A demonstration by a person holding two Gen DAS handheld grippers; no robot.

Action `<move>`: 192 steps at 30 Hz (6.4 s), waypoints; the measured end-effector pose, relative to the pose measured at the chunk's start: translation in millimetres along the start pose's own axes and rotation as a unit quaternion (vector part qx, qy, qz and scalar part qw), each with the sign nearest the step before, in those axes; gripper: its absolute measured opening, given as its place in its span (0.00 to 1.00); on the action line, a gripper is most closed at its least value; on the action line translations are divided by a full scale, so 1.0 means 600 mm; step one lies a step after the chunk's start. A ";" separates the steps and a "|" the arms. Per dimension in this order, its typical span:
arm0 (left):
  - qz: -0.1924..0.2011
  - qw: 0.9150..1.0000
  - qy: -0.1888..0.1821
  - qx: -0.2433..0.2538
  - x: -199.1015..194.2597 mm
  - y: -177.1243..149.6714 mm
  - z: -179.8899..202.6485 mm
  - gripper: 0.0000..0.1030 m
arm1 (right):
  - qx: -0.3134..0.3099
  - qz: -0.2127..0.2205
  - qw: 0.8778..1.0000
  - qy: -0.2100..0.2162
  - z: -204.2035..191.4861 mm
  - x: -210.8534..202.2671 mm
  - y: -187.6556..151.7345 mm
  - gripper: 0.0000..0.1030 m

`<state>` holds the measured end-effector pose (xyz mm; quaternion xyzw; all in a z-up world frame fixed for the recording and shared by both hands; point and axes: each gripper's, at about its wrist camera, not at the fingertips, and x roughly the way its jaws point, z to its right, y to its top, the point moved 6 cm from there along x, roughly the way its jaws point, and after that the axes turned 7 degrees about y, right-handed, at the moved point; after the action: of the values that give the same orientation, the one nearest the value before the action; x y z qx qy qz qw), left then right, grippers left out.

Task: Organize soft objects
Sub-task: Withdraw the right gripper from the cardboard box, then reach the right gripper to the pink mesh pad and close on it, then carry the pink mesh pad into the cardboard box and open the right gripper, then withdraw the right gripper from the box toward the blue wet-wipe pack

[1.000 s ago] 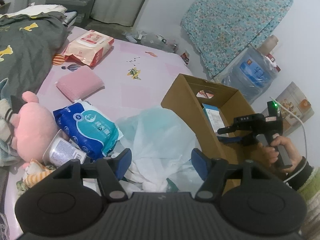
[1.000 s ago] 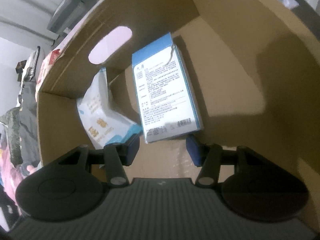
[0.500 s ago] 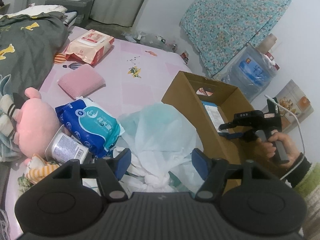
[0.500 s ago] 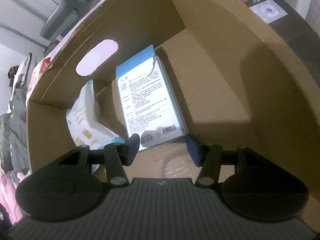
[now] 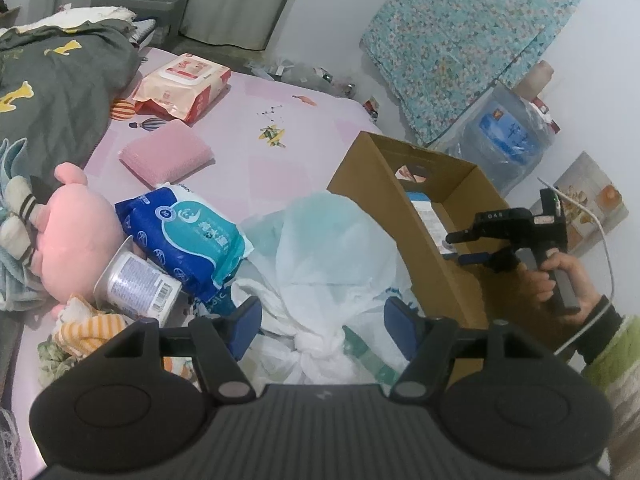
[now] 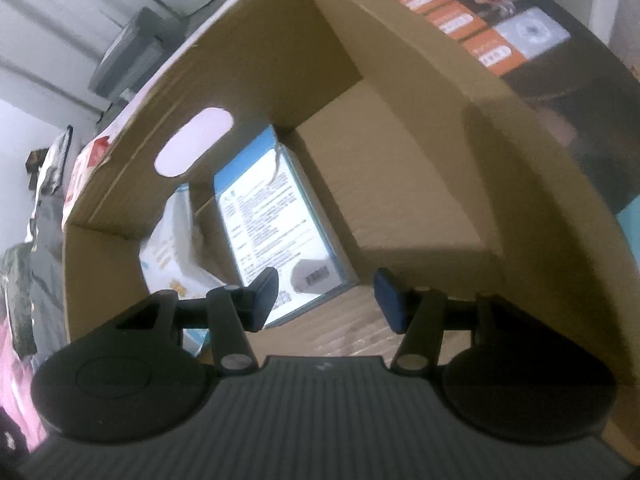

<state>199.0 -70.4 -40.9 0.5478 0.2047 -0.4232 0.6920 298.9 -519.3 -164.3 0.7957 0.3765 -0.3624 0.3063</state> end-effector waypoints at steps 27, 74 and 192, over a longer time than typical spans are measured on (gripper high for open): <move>0.072 0.964 0.149 0.210 -0.022 0.145 -0.093 0.90 | -0.132 -0.070 0.968 0.200 -0.435 -0.009 -0.069 0.54; -0.137 0.976 0.107 0.133 0.284 0.313 -0.210 0.83 | -0.020 -0.184 0.967 0.174 -0.571 0.424 -0.046 0.31; 0.004 0.999 0.035 0.001 0.036 0.043 -0.111 0.79 | -0.189 -0.181 0.945 0.196 -0.555 0.124 -0.205 0.51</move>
<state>244.1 -15.1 -63.0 0.5639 0.2265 -0.4014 0.6853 347.1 -172.9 -67.6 0.6971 0.6285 -0.1706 0.2999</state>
